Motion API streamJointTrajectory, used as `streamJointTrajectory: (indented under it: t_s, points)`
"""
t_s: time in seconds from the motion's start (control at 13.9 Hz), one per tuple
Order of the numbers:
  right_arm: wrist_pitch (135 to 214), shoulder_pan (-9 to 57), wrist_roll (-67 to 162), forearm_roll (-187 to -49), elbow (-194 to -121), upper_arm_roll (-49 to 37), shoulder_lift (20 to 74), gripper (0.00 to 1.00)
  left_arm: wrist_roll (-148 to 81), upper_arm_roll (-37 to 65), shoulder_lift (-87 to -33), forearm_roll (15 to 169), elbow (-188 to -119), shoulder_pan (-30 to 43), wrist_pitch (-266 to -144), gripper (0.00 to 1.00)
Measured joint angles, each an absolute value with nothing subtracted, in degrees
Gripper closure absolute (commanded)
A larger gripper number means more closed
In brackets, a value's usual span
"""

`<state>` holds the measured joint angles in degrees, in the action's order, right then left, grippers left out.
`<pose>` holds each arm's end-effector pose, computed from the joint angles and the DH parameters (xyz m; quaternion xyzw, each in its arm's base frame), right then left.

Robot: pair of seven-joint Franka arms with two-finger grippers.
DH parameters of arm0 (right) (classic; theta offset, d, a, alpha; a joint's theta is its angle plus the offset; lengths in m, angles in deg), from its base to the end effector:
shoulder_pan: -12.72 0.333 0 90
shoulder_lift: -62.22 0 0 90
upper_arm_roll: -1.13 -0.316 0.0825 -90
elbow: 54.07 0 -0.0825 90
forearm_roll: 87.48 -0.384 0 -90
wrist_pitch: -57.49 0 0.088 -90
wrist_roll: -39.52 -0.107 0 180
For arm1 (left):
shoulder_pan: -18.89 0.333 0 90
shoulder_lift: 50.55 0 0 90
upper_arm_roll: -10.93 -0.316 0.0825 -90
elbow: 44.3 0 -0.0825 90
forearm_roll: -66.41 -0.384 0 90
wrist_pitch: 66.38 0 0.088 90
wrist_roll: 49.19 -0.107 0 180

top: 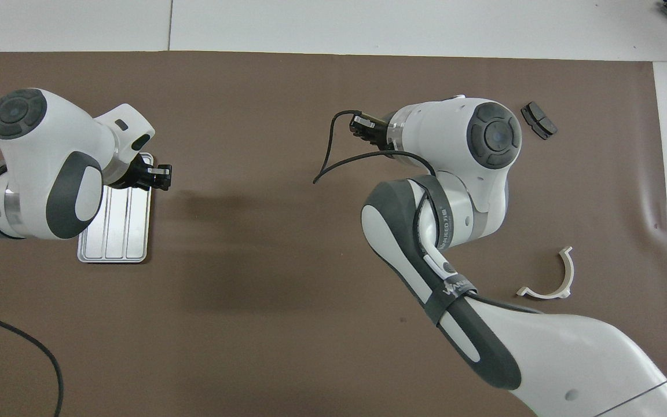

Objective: Pick bearing gear from pile to tray

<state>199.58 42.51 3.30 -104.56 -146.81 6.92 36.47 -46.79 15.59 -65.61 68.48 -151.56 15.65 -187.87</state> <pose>0.6463 0.2980 0.4096 -0.9558 0.1894 -0.1304 0.1833 0.6111 -0.0839 0.3734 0.9990 -0.0371 -0.0092 0.0252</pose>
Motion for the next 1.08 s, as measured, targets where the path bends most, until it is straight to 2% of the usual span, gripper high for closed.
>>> streamJointTrajectory:
  t_s: [0.29, 0.57, 0.65, 0.79, 0.86, 0.93, 1.08]
  points:
    - [205.0, 48.5, -4.4, -104.7, -144.0, 6.9, 32.4, 1.0, -54.5, 15.6, -65.4, 68.5, -154.3, 19.4, -190.6, 0.91]
    - [205.1, 51.3, -6.7, -104.6, -144.0, 6.9, 30.2, 1.0, -57.1, 15.6, -64.4, 68.5, -161.7, 21.6, -198.7, 0.89]
    - [205.1, 51.6, -6.7, -104.4, -144.0, 6.9, 29.2, 1.0, -57.1, 15.6, -64.4, 68.5, -162.7, 21.7, -199.7, 0.82]
    - [205.1, 52.3, -6.7, -104.2, -144.0, 6.9, 27.4, 1.0, -57.1, 15.7, -64.4, 68.5, -163.3, 21.7, -200.4, 0.39]
    - [205.1, 52.8, -6.7, -104.1, -144.1, 6.9, 26.8, 0.99, -57.1, 15.7, -64.4, 68.5, -163.3, 21.7, -200.5, 0.22]
    - [205.1, 53.7, -6.7, -104.1, -144.2, 6.9, 26.4, 0.83, -57.1, 15.7, -64.3, 68.5, -163.3, 21.7, -200.5, 0.11]
    - [205.1, 55.2, -6.7, -104.1, -144.6, 6.9, 26.0, 0.71, -57.2, 15.9, -64.1, 68.5, -163.1, 21.7, -200.5, 0.0]
